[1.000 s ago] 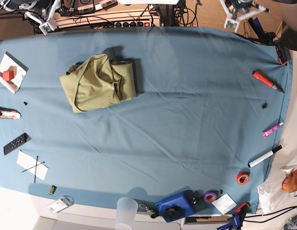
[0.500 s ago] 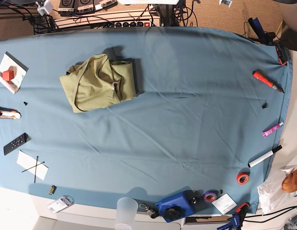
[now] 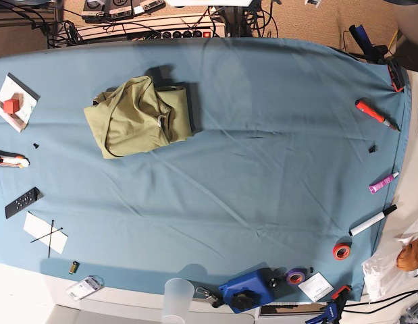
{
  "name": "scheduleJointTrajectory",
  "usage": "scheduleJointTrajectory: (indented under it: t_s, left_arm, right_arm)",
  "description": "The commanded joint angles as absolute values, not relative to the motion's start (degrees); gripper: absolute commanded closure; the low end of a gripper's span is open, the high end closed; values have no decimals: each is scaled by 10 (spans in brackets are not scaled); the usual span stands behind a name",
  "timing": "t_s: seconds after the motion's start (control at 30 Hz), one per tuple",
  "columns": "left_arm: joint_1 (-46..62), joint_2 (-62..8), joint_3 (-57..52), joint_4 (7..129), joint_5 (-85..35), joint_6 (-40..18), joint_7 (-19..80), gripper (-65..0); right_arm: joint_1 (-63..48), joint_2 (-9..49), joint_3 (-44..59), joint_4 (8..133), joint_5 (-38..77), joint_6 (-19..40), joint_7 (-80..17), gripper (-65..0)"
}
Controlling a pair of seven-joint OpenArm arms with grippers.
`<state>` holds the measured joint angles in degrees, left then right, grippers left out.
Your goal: Layout the t-shirt on the table in an organized manner, then fold the t-shirt properly
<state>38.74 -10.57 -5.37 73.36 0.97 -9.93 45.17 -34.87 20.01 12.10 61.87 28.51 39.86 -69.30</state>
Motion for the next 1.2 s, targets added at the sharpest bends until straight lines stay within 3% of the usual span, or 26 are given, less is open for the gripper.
scheduleJointTrajectory:
  t_s: [0.0,0.17,0.37,0.43,0.57,0.9,1.17]
  left_arm:
    - [385,-109,-54,712,13,-105,447,0]
    - [337,-109,-54,602,12,-104,382,0]
    - [322,-105,-55,506,8,-103,151,0]
    - [313,-96,-55,476,-1,-89,118,0]
    - [279,-78,-54,396,-33,-55,102,0]
    - [218,-74,-54,259,-52,-56,29,0]
    - [217,-73,-54,260,-52,-56,14,0]
  right_arm:
    - [-341,208,108,602,279,400,-691,0]
    - [-289,208,34,513,224,400,-590,0]
    - [-255,208,-46,463,125,400,-429,0]
    - [-245,208,-70,451,107,400,-380,0]
    - [-238,208,-114,438,92,329,-274,0]
    - [-233,206,-218,342,89,126,16,0]
    - [-206,207,-235,280,90,105,74,0]
